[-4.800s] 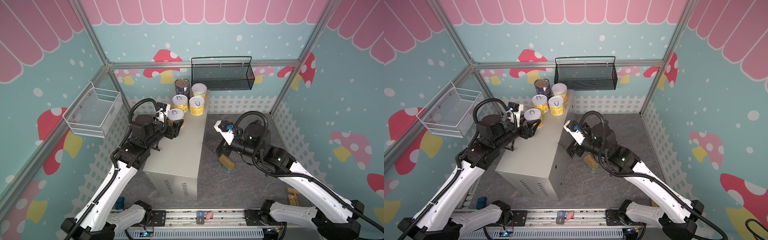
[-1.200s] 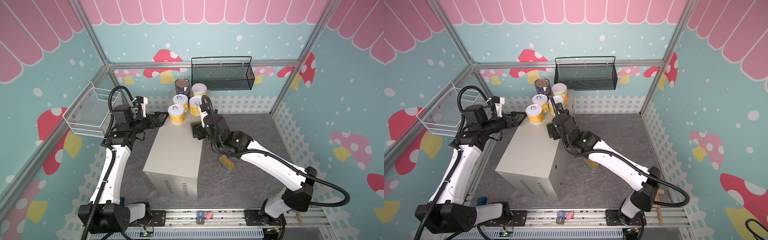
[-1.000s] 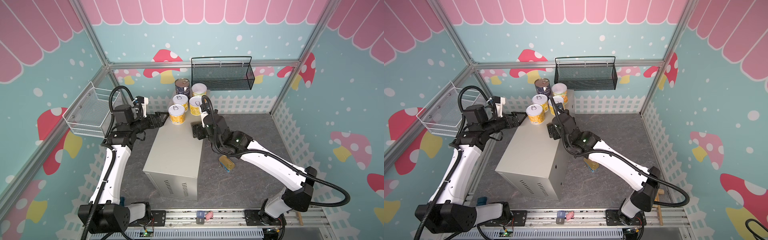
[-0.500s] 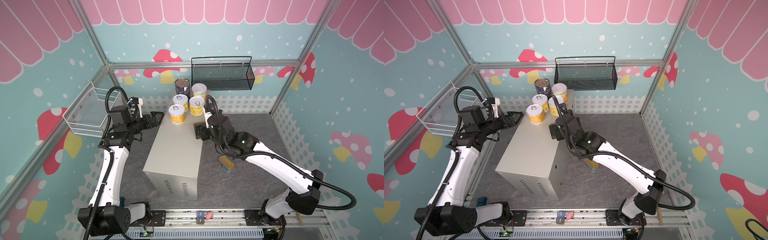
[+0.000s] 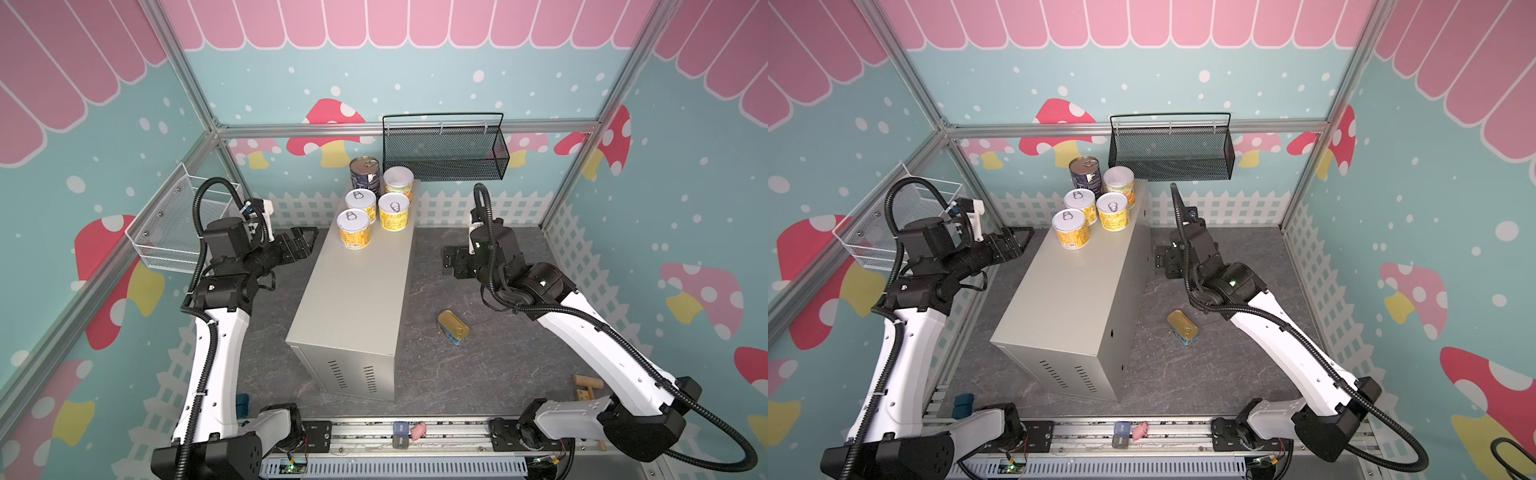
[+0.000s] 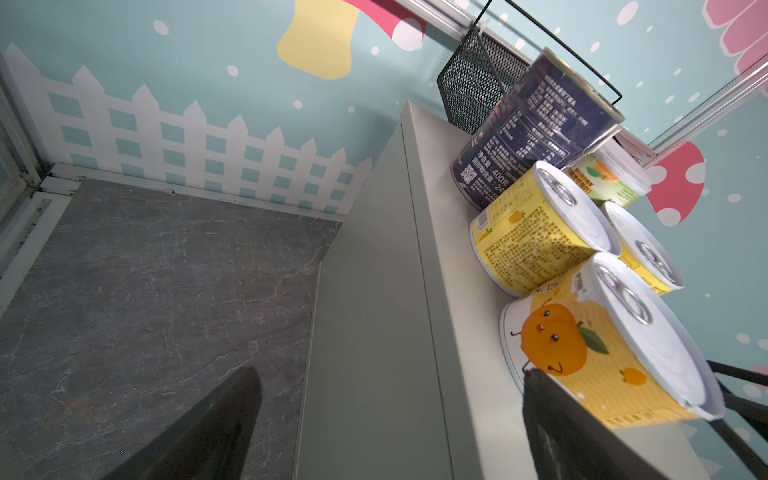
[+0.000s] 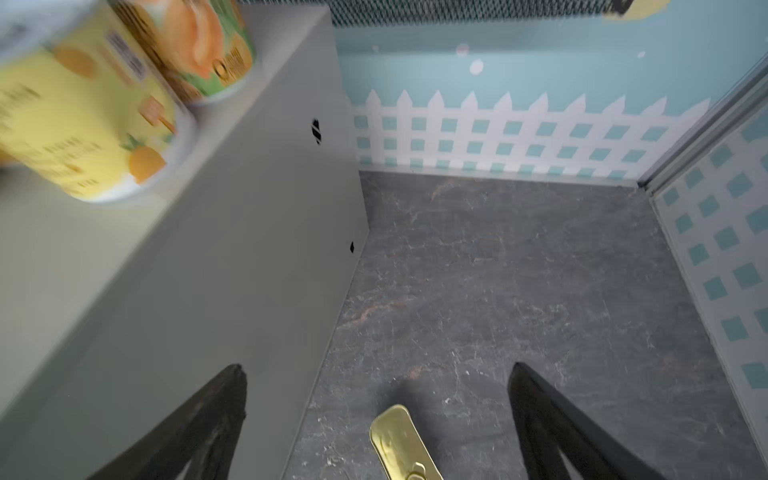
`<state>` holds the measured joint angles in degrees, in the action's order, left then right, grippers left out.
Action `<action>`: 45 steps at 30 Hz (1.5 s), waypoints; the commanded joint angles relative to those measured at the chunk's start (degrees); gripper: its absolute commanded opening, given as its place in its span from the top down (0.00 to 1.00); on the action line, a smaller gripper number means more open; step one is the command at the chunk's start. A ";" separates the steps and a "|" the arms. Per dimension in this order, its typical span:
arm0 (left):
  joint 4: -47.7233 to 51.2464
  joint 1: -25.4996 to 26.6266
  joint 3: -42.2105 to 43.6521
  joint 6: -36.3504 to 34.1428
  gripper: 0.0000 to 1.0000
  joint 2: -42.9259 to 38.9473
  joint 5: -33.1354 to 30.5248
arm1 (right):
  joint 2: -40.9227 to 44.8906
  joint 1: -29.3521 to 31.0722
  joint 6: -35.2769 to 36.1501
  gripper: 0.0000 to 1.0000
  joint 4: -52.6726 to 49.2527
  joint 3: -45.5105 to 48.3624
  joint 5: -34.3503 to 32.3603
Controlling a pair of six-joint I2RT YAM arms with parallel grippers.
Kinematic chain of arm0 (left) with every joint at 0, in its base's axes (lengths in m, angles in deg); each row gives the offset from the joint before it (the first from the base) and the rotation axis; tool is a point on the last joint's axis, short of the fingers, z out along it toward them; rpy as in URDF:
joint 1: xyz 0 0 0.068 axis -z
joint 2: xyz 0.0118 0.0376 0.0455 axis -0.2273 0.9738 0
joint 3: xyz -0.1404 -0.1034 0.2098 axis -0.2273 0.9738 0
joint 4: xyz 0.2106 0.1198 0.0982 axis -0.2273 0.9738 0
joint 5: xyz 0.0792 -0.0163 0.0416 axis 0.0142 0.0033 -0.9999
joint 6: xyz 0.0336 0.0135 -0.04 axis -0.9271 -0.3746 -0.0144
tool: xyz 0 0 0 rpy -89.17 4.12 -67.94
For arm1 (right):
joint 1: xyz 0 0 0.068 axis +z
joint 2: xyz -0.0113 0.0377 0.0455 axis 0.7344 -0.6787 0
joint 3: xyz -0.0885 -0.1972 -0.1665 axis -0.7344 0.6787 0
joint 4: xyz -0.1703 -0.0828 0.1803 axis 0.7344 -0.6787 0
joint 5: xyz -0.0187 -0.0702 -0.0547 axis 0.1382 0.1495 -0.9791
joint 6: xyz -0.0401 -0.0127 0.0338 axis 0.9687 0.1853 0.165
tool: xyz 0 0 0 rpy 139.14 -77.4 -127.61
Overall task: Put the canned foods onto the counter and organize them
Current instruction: 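Lower the right gripper to the gold oval tin while the left gripper draws back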
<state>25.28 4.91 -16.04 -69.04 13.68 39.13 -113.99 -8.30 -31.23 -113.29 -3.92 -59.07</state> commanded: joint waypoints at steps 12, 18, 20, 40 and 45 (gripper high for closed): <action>4.65 9.39 -3.72 -5.70 0.01 -6.78 3.43 | 4.27 -6.32 7.52 0.01 12.40 29.40 21.70; 4.99 10.30 -3.37 -3.58 0.01 -7.92 9.75 | 8.87 -8.19 6.56 0.00 18.66 39.35 21.11; 5.48 10.43 -3.35 -3.56 0.01 -8.22 11.76 | 9.80 -9.36 5.92 0.00 19.30 41.36 20.41; 8.45 15.06 -3.37 -4.94 0.01 -12.53 14.63 | -0.77 -11.29 10.16 0.02 30.98 48.82 26.50; 8.89 15.57 -2.50 -6.33 0.01 -12.70 20.20 | -1.53 -11.33 10.38 0.06 32.88 49.84 25.05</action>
<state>32.89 19.79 -18.73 -73.28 1.62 54.36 -115.59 -19.53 -21.50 -82.86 44.61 -32.56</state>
